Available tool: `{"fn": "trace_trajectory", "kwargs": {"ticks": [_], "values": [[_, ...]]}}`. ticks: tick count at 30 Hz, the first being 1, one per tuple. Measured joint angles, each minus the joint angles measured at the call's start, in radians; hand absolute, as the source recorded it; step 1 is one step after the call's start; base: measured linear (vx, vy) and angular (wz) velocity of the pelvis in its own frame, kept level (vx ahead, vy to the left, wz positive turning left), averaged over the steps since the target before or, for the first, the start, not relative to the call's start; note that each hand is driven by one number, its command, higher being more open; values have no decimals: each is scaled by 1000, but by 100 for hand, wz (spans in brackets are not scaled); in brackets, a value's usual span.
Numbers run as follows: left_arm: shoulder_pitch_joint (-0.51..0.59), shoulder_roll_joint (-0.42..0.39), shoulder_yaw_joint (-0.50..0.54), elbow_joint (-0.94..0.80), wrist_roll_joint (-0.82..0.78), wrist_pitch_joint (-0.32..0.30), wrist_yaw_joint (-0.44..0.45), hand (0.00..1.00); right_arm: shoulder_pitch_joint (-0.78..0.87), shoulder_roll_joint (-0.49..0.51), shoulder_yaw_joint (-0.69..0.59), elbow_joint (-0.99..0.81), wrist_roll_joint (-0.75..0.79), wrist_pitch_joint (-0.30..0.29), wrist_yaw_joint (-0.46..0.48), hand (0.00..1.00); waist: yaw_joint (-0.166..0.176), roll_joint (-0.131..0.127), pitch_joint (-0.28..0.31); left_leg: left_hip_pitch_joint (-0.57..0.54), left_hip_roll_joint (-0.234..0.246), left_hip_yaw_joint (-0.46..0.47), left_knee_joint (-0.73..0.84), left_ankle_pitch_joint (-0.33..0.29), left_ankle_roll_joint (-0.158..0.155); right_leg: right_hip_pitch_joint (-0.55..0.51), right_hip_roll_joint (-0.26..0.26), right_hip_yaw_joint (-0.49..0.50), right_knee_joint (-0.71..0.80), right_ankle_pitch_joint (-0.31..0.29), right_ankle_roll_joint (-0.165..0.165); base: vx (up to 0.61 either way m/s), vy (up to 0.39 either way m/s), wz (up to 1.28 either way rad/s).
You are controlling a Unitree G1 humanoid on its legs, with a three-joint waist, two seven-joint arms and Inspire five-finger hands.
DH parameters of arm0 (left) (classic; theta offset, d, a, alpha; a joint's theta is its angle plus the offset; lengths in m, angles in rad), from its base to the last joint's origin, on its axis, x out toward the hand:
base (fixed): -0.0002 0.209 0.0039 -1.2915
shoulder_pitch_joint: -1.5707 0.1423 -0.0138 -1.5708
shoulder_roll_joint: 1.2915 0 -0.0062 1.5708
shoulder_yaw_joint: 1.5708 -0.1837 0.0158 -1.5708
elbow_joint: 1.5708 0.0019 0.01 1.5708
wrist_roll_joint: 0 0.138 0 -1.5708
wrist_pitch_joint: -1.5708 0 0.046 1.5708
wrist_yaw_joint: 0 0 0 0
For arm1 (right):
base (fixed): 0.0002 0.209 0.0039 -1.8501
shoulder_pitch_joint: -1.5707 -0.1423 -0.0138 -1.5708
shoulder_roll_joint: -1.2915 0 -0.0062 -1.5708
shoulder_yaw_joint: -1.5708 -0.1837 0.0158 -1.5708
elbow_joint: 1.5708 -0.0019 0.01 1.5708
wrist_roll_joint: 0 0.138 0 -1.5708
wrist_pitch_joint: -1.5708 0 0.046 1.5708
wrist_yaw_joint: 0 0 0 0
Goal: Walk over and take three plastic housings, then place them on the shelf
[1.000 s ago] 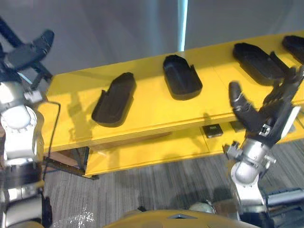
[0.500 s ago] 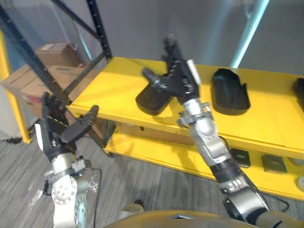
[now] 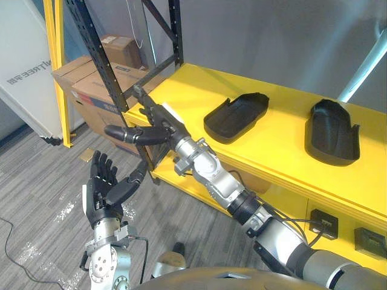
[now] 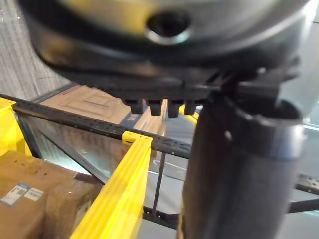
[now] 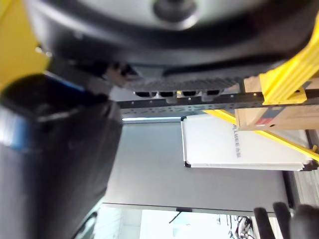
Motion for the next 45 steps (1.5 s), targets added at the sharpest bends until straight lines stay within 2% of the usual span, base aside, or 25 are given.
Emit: {"fn": "trace_trajectory", "kwargs": {"ticks": [4,7,12,17,23,26,31,39,45], "values": [[0,-6,-18,5,-30,-19,1,100,0,26,15,95,-15,14,-113,100,7,6,3,-6,0,-3,0,5,1,-6,1,-2,1,-1,-1,-18,0,2],[0,-6,-39,14,-30,-28,5,100,0,26,16,163,-80,32,-205,100,4,11,6,-8,1,-3,1,6,0,-9,1,-1,1,-1,-1,0,0,0],[-1,-7,-93,51,-31,-38,14,100,0,26,-7,197,-119,37,-333,100,2,19,10,-23,3,1,4,9,2,-26,3,3,2,1,0,-1,1,-1],[-4,-7,-125,69,-40,-43,33,100,0,26,-40,237,-122,36,-409,100,0,30,10,-22,3,6,4,10,2,-25,2,8,2,4,6,11,-2,-2],[-11,-7,-165,83,-73,-43,48,100,0,26,-43,250,-160,37,-443,100,-14,58,9,-21,7,19,4,10,1,-35,2,26,7,4,6,-2,-1,-6],[-11,-7,-172,83,-73,-43,48,100,0,25,-45,251,-174,52,-459,100,-23,59,9,-20,7,21,4,10,1,-38,-1,29,13,4,5,-10,1,-1],[-16,-5,-193,88,-73,-44,47,100,1,24,-119,311,-200,86,-510,100,-24,62,10,-16,7,23,3,11,2,-37,-3,30,18,3,4,-36,-2,-2],[-21,-2,-225,129,-74,-45,55,100,1,8,-175,312,-239,97,-546,100,-30,81,15,-8,7,30,3,11,3,-37,-5,35,19,-2,-3,-38,-3,-3],[-26,5,-232,129,-74,-45,54,100,1,6,-213,312,-270,97,-549,100,-50,82,14,-6,8,42,3,12,3,-40,-5,54,19,4,5,0,-3,-5]]}}
